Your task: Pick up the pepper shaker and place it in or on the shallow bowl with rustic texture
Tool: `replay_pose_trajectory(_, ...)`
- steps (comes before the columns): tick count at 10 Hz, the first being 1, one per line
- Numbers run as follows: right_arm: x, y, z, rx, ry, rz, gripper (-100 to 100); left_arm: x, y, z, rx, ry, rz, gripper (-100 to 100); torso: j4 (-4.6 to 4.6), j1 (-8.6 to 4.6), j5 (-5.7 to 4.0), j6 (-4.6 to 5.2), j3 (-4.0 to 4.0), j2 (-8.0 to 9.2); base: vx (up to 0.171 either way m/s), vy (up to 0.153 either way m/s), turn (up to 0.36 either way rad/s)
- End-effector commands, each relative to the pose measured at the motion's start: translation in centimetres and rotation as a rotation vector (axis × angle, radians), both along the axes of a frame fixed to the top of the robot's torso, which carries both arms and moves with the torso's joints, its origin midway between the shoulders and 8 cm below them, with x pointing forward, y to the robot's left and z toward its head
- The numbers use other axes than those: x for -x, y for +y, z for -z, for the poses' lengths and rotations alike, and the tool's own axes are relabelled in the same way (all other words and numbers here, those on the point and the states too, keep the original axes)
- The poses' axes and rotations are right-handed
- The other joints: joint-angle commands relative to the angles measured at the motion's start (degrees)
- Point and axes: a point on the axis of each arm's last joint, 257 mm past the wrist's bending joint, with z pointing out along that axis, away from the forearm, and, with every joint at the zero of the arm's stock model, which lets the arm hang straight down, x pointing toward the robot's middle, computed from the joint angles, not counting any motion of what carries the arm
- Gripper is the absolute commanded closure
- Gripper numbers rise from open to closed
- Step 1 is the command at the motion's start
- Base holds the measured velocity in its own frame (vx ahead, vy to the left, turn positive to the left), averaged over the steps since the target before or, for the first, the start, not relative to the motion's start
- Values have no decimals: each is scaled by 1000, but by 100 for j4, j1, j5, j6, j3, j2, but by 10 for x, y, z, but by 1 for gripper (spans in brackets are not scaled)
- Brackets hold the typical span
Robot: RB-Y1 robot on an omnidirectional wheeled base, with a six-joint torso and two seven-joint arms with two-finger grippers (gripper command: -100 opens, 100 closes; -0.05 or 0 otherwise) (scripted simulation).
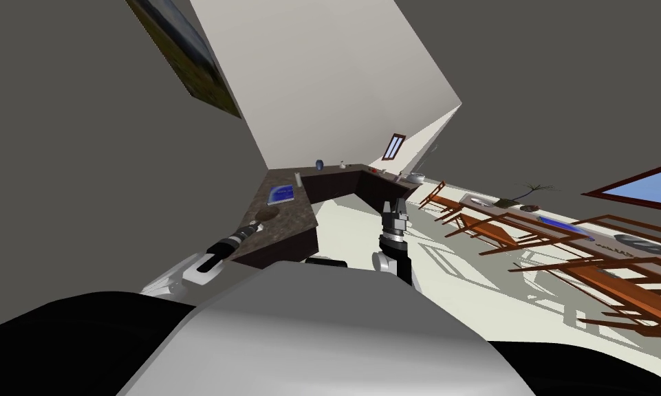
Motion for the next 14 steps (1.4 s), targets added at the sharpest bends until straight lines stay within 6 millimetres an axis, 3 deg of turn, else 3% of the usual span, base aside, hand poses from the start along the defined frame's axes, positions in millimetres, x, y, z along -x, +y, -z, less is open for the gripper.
replay_pose_trajectory(1, 0, 0, 0, 0, 0, 0, 0, 0, -7, 0, 0, 1, 2, 100, 0, 0, 0, 0, 0, 0, -22, 37, 21)
replay_pose_trajectory(8, 0, 0, 0, 0, 0, 0, 0, 0, -29, -2, 2, 1, 13, 100, 2, -8, -8, -1, 2, 2, -17, 28, 17)
replay_pose_trajectory(9, 0, 0, 0, 0, 0, 0, 0, 0, -29, -2, 2, 1, 12, 0, 1, -12, -9, -1, 0, -2, 0, 0, 0)
replay_pose_trajectory(10, 0, 0, 0, 0, 0, 0, 0, 4, -25, -1, 11, 1, 2, 100, 0, -16, -10, 0, -2, -5, -103, -64, -2)
replay_pose_trajectory(14, 0, 0, 0, -1, 0, 0, 0, 11, -9, -6, 31, -12, -34, 100, -13, -86, 12, -15, 19, 54, -122, -168, 1)
